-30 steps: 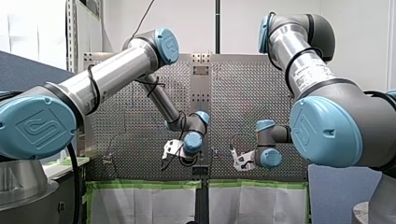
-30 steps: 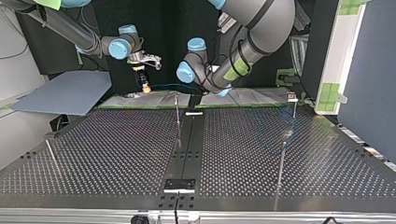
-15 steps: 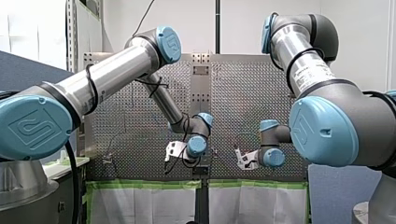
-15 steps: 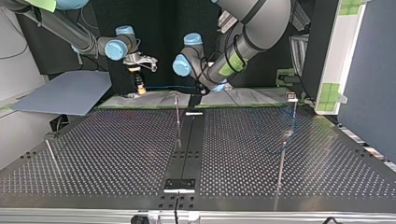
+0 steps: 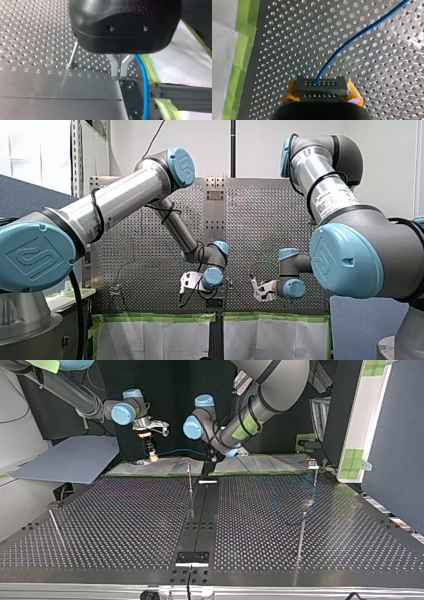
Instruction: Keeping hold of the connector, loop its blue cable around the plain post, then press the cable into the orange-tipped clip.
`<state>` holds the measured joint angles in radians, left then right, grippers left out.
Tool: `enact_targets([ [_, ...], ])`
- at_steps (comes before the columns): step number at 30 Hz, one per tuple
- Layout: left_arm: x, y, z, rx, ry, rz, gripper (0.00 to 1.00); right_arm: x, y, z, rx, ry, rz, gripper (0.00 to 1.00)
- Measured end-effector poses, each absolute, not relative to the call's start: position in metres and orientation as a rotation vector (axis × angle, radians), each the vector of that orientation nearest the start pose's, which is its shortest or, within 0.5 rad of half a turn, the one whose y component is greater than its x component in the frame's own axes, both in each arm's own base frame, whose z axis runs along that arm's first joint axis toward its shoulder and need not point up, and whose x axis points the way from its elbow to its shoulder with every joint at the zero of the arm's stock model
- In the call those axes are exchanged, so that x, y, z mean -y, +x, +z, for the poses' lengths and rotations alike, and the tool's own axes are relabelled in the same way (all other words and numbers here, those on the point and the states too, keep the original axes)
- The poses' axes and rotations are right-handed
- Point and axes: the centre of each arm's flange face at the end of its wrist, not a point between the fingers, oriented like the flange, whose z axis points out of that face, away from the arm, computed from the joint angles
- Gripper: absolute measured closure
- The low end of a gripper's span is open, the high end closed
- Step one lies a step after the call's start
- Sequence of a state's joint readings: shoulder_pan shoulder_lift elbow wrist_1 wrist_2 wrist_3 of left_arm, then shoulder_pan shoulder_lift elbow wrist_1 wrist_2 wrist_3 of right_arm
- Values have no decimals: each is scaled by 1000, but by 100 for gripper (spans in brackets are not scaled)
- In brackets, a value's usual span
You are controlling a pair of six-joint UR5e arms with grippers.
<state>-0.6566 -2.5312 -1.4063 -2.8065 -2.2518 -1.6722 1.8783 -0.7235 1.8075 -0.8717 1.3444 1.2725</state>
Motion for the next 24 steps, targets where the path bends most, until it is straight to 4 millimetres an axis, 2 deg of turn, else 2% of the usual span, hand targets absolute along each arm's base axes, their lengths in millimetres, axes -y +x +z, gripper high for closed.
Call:
enact_targets([
  [9,462,471,3,-1883,152,162,99,509,312,-21,790,1822,1291,100],
  [18,476,474,4,-1821,195,114,99,512,309,-20,788,1818,1292,100],
  [24,475,480,5,-1808,186,102,99,512,310,-20,783,1819,1294,100],
])
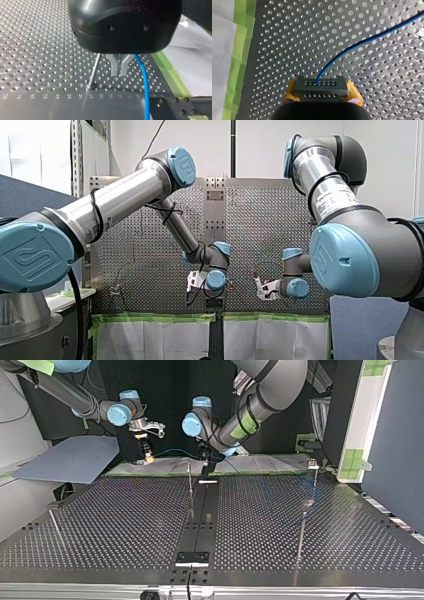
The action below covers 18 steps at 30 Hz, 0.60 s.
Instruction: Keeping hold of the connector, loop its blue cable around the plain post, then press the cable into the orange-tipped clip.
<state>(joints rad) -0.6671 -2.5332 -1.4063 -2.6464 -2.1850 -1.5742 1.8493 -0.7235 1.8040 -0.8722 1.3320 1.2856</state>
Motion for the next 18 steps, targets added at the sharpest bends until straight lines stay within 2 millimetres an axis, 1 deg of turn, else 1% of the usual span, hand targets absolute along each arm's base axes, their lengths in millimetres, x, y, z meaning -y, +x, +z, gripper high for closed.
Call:
enact_targets([
  [2,474,480,5,-1810,183,100,85,512,310,-20,783,1819,1293,100],
  [6,473,480,5,-1818,177,100,85,511,310,-20,782,1822,1293,100],
  [7,472,480,4,-1820,177,101,88,511,310,-20,782,1822,1293,100],
  [9,471,479,4,-1826,177,105,88,511,310,-20,783,1822,1292,100],
  [10,471,479,4,-1827,176,105,91,511,310,-20,783,1822,1292,100],
  [13,471,479,4,-1830,174,104,91,511,310,-20,785,1824,1290,100],
  [14,471,479,4,-1830,173,103,95,511,310,-20,786,1825,1290,100],
  [15,470,479,4,-1831,172,103,95,510,310,-20,786,1826,1289,100],
  [16,470,480,4,-1831,172,102,99,510,310,-20,786,1826,1288,100],
  [18,470,480,4,-1832,170,102,99,510,310,-21,786,1828,1288,100],
])
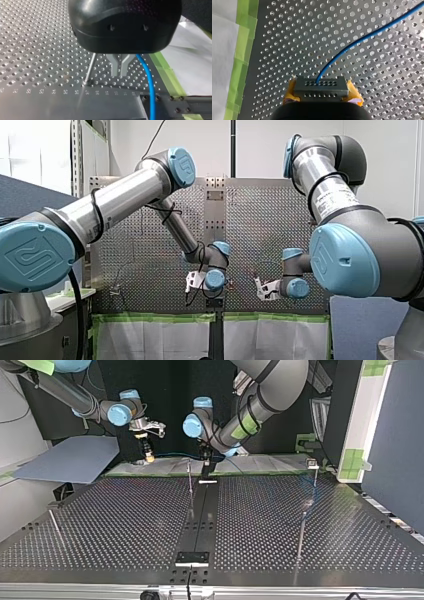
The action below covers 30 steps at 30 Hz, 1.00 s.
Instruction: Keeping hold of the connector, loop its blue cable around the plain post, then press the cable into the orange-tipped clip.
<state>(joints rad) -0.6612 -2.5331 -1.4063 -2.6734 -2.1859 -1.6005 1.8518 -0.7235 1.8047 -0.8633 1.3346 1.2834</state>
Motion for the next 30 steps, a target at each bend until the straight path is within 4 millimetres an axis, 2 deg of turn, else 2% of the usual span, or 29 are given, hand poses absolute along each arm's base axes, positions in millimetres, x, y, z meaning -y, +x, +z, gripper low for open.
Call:
enact_targets([
  [11,465,482,3,-1835,160,110,99,507,311,-24,792,1843,1276,100],
  [20,462,480,0,-1840,184,125,99,501,310,-40,796,1867,1253,100],
  [30,462,480,-7,-1836,202,114,99,506,307,-41,805,1847,1261,100],
])
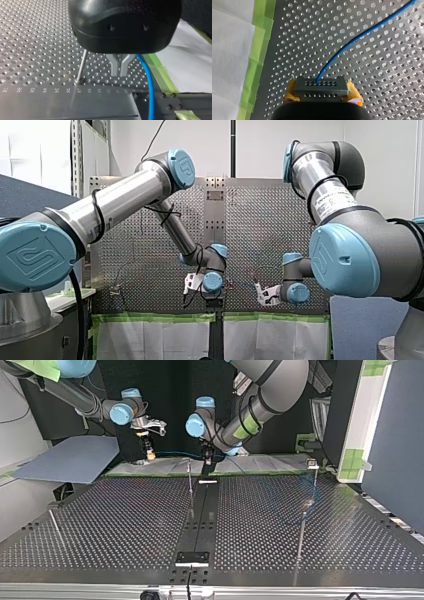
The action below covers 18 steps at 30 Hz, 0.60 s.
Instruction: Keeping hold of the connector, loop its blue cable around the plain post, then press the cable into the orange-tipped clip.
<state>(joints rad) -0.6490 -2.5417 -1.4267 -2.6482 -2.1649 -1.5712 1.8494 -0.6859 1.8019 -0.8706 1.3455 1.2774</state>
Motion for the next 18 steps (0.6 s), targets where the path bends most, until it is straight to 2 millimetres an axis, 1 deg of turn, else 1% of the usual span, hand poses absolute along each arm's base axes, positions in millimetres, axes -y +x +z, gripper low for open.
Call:
enact_targets([
  [4,460,482,-11,-1839,207,111,99,508,306,-41,807,1842,1264,100],
  [10,457,483,-28,-1856,218,118,99,509,306,-40,807,1840,1265,100],
  [18,456,493,-29,-1853,215,104,99,511,307,-40,805,1824,1276,100],
])
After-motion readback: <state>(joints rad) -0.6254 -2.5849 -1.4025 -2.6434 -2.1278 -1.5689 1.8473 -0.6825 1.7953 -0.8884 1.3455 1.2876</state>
